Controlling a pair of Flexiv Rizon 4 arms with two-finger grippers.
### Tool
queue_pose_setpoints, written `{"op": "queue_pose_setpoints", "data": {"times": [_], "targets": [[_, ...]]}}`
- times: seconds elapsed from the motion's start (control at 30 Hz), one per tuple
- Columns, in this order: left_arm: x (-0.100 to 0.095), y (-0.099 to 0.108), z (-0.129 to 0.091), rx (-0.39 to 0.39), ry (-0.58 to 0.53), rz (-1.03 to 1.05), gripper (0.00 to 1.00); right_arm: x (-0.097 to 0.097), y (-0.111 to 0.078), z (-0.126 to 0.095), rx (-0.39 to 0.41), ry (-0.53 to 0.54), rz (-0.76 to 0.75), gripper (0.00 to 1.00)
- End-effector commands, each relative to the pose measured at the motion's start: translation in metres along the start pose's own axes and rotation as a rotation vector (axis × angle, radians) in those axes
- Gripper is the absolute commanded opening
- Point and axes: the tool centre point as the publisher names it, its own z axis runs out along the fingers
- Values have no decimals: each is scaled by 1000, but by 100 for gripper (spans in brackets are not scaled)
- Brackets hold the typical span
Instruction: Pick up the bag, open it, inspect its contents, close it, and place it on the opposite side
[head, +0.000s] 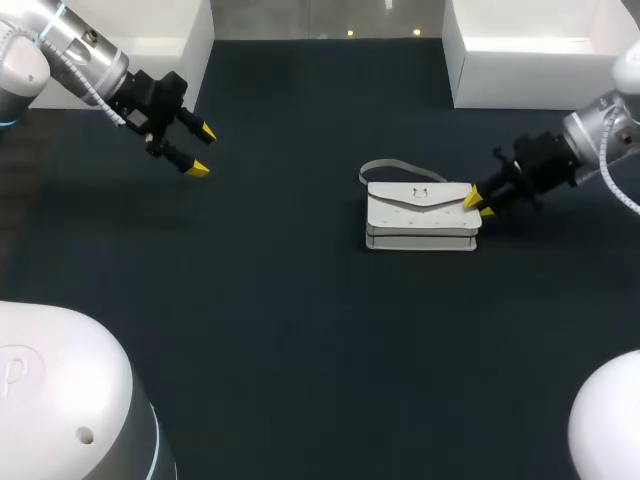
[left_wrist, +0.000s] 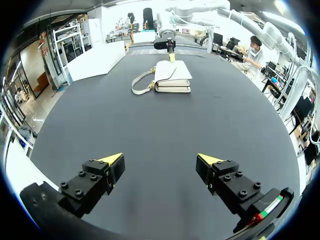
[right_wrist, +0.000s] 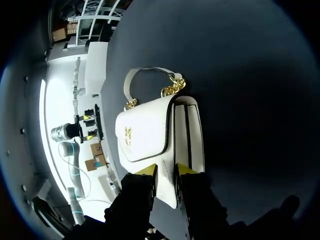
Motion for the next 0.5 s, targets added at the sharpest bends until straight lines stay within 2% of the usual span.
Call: {"op": "queue_pose_setpoints", "data": {"times": [0.03, 0.07, 0.3, 0.5], "targets": [[-1, 1, 1, 4, 1, 1, 100, 0, -7, 2, -21, 0, -1, 6], [-1, 1, 1, 4, 1, 1, 100, 1, -8, 3, -22, 4, -1, 0], [-1, 1, 1, 4, 1, 1, 100, 4, -11, 10, -22, 18, 3, 0], [-1, 1, 1, 4, 1, 1, 100, 22, -12, 24, -69, 33, -11, 0]]}}
